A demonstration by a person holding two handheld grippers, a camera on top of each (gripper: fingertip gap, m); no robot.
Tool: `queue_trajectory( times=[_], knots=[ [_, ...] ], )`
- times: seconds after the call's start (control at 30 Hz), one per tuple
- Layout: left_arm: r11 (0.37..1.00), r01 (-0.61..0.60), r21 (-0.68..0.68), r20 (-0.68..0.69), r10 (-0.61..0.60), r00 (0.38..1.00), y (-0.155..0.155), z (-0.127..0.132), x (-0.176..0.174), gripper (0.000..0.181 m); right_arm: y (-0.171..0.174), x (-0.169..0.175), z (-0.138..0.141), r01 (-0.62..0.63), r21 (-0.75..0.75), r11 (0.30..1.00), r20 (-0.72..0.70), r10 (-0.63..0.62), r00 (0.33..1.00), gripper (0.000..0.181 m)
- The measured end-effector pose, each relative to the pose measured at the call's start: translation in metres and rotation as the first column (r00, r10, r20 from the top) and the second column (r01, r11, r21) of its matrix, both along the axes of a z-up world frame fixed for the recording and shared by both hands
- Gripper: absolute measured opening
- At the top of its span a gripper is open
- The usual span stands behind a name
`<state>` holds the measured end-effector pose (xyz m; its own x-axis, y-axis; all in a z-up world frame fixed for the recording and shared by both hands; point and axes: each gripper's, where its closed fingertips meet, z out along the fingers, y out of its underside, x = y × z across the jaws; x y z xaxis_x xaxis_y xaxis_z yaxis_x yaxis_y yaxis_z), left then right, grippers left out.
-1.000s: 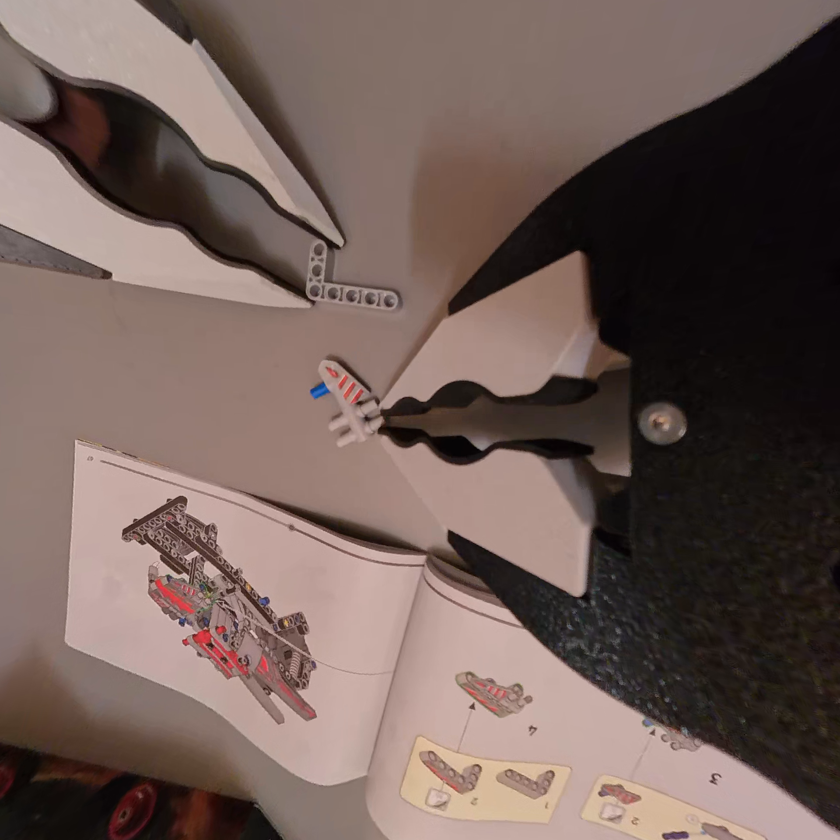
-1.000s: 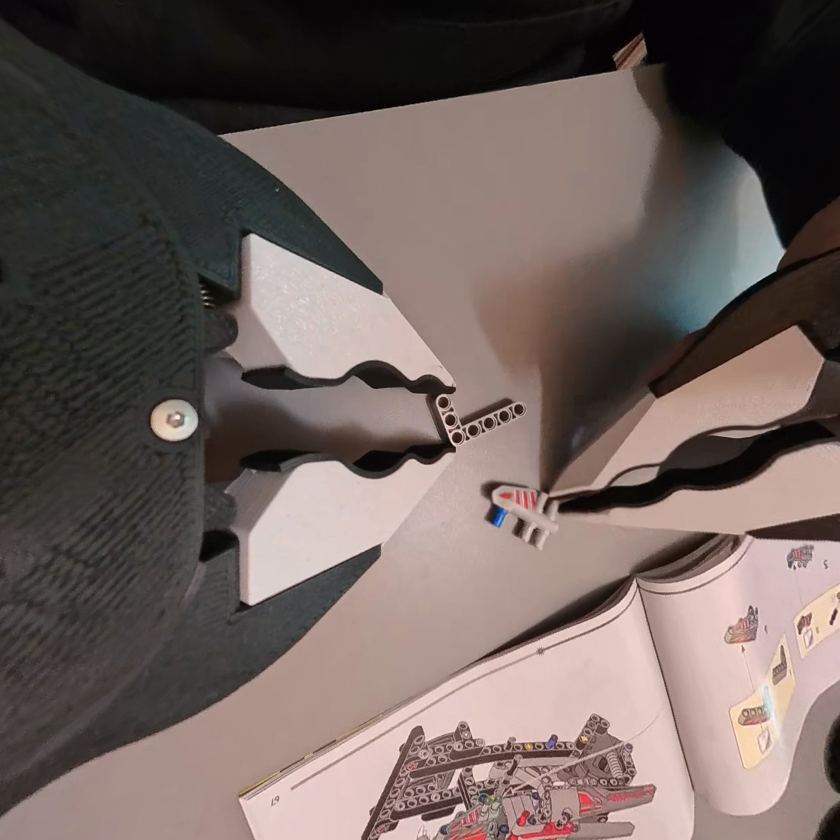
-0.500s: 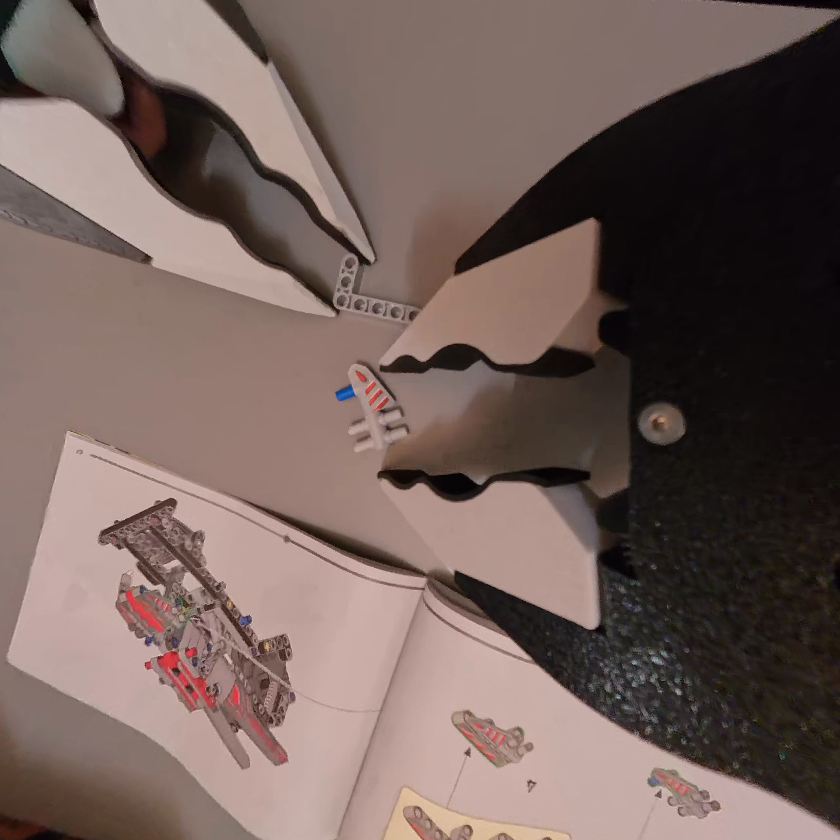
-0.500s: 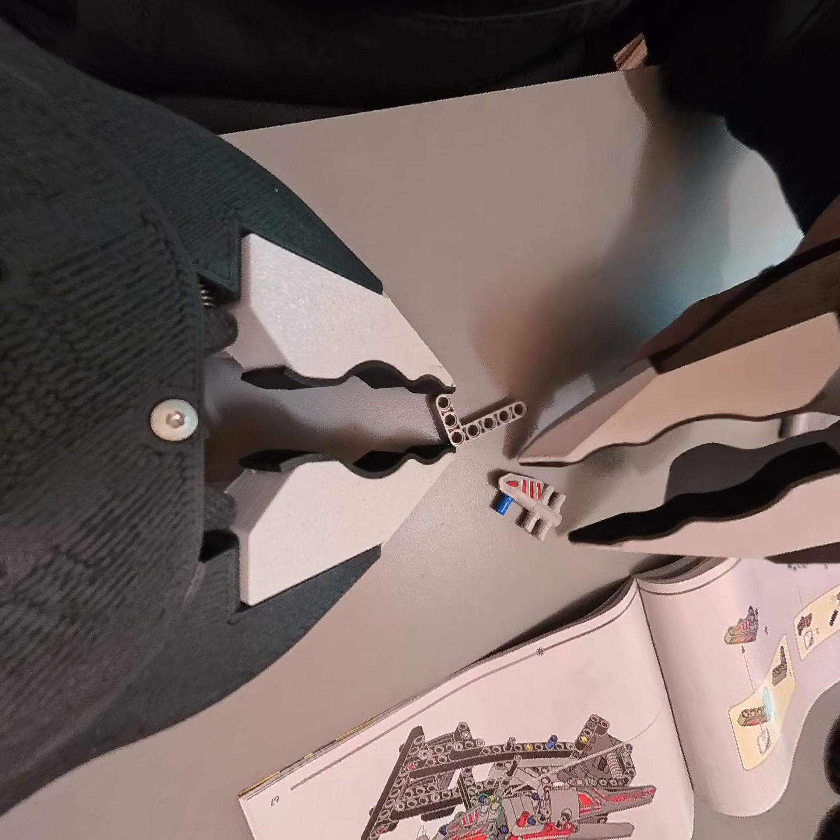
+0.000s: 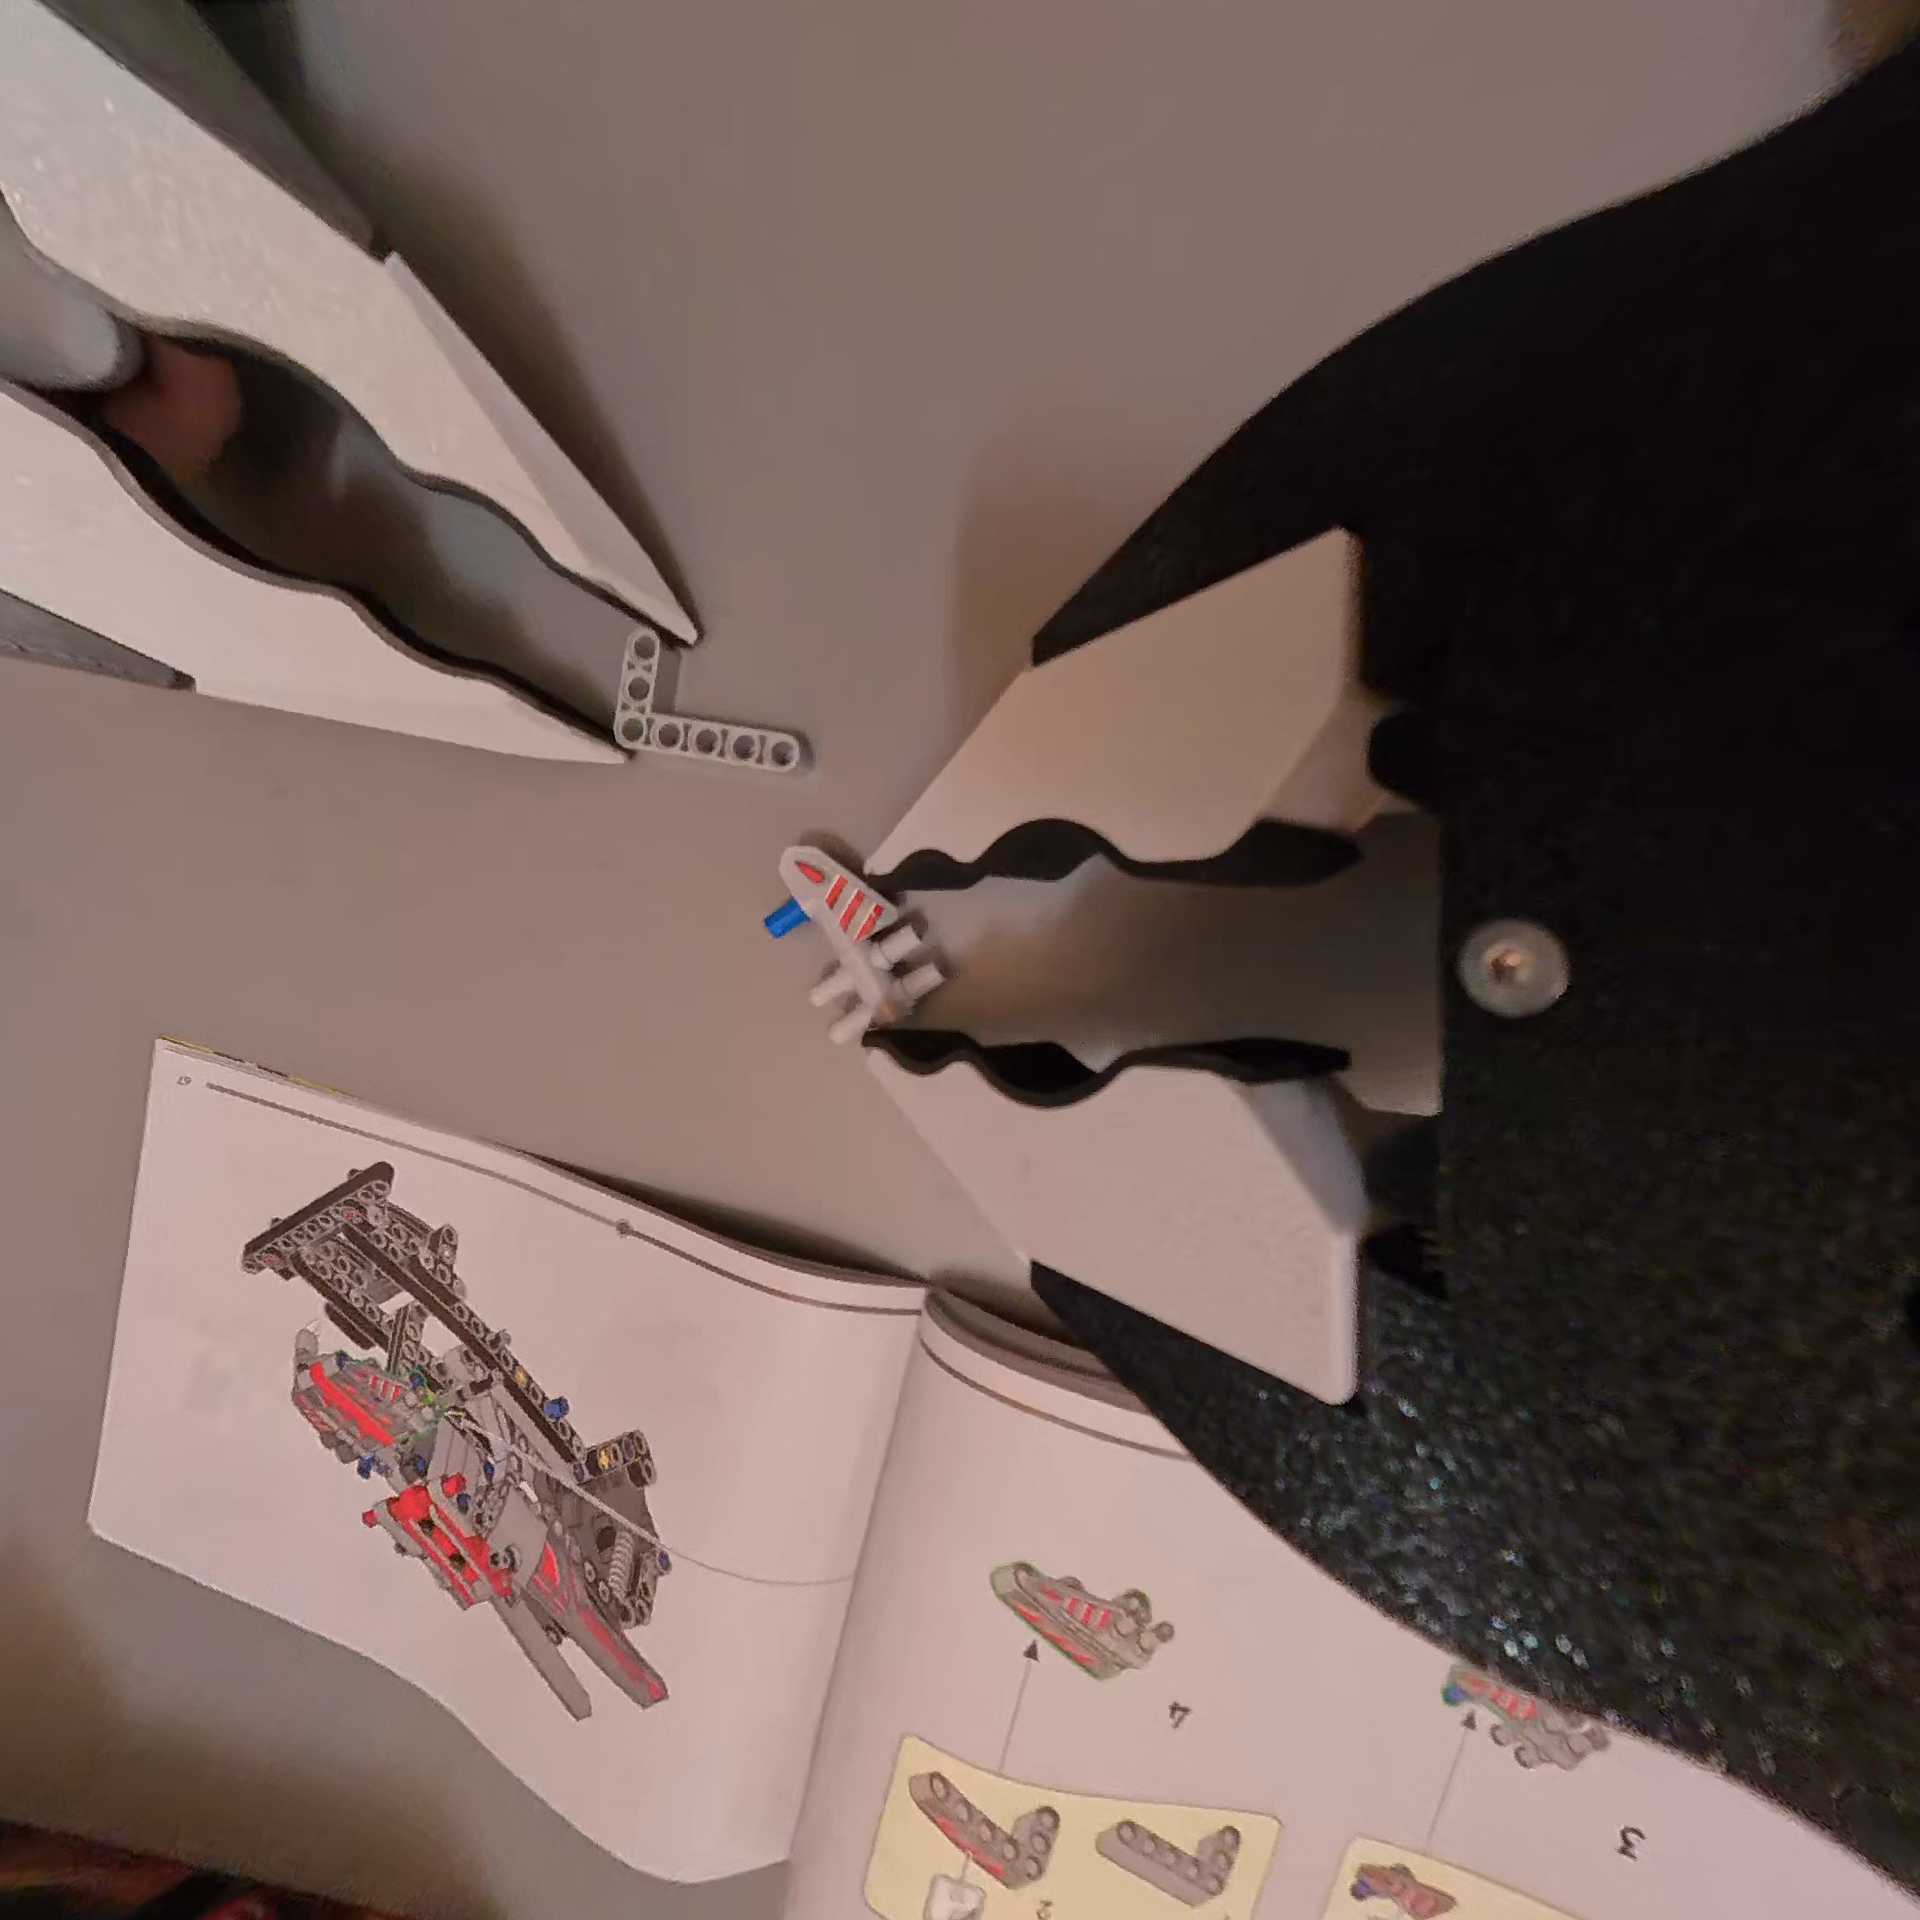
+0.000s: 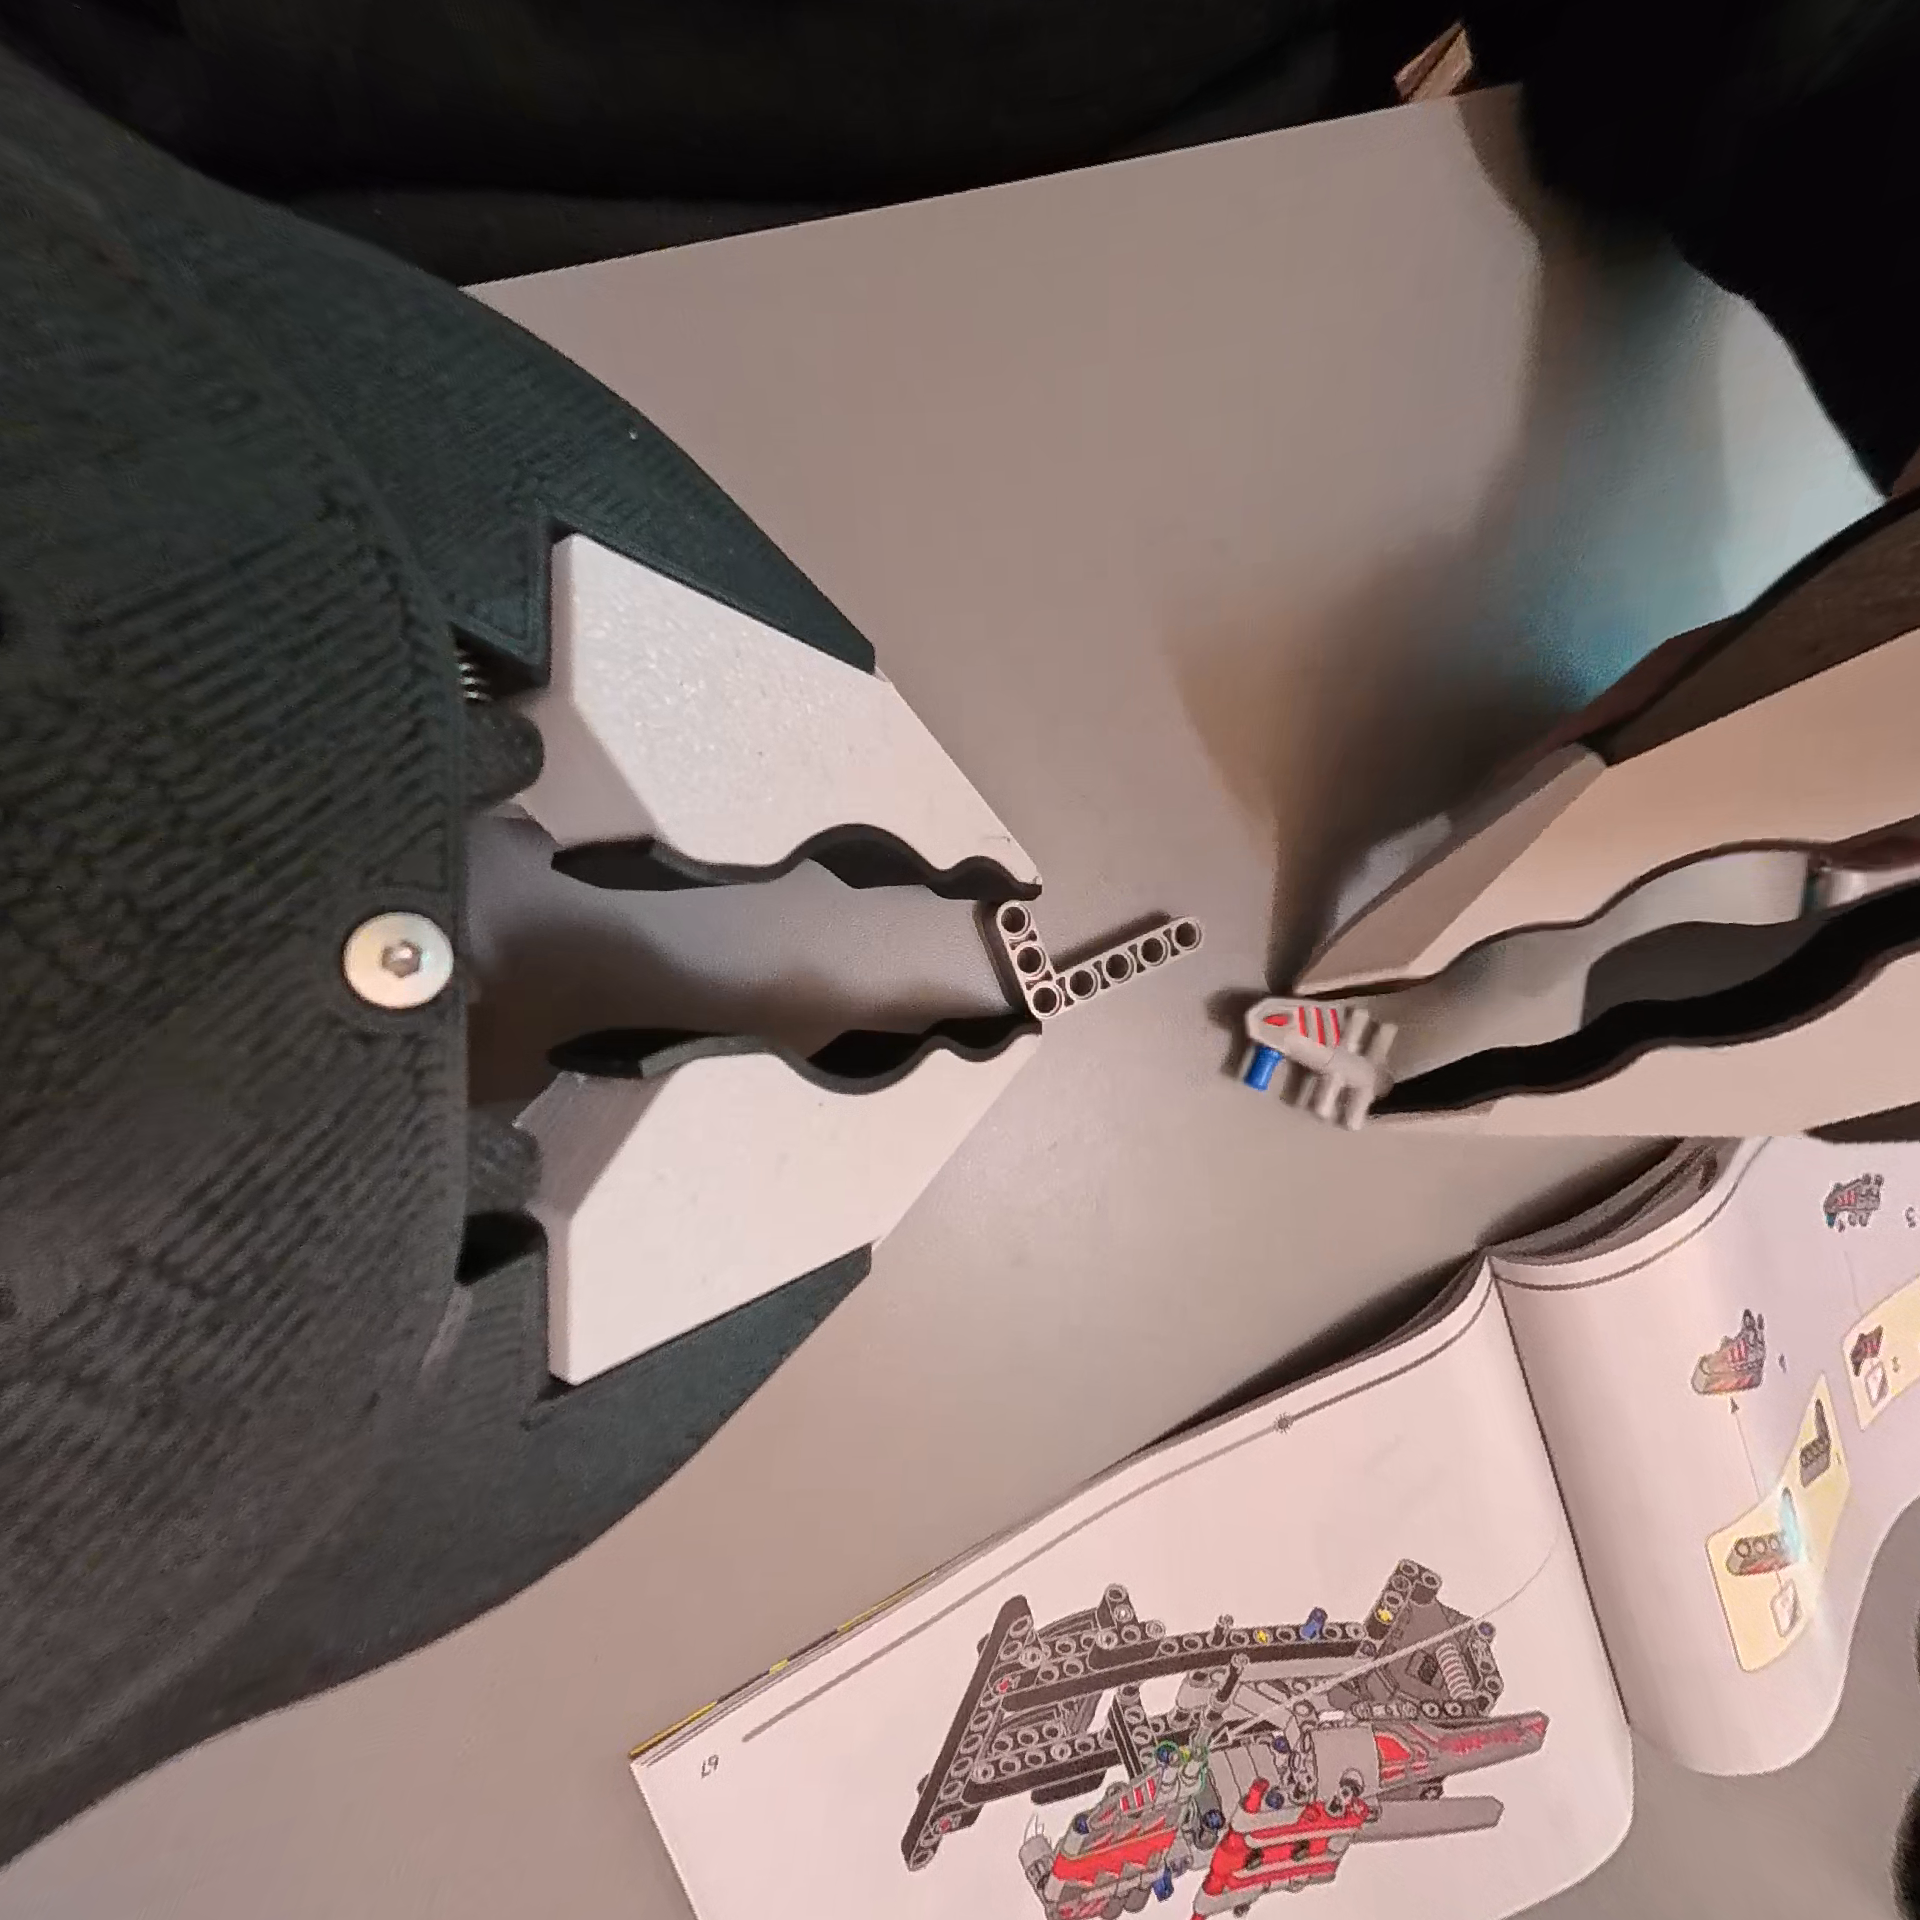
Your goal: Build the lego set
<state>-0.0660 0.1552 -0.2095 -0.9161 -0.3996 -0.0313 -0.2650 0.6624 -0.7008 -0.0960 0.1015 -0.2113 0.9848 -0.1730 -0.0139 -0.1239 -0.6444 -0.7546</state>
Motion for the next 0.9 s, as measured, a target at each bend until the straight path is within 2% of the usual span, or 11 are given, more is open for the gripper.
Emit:
queue_trajectory(
  times=[0.03,0.17,0.4,0.63,0.9],
  knots=[
    [1.000,0.008,-0.009,0.003,-0.008,1.000,0.001,0.003,-0.001,0.024,0.000,0.000,0.000,0.002,0.000,1.000,0.000,-0.002,1.000,0.021],
    [0.998,0.059,-0.036,-0.025,-0.060,0.998,0.002,0.011,-0.010,0.024,-0.001,0.005,0.000,0.034,-0.001,0.999,0.003,-0.034,0.999,0.021],
    [0.992,0.124,-0.006,-0.044,-0.125,0.991,-0.001,0.010,-0.022,0.024,-0.002,0.010,0.000,0.064,-0.006,0.998,0.023,-0.063,0.998,0.021],
    [0.993,0.121,0.014,-0.056,-0.120,0.991,0.000,0.004,-0.025,0.023,-0.008,0.011,0.000,0.064,-0.004,0.998,0.027,-0.064,0.998,0.021],
    [0.992,0.127,0.015,-0.049,-0.127,0.991,-0.002,0.002,-0.025,0.023,-0.016,0.021,0.003,0.125,0.013,0.992,0.043,-0.125,0.991,0.020]
  ],
)
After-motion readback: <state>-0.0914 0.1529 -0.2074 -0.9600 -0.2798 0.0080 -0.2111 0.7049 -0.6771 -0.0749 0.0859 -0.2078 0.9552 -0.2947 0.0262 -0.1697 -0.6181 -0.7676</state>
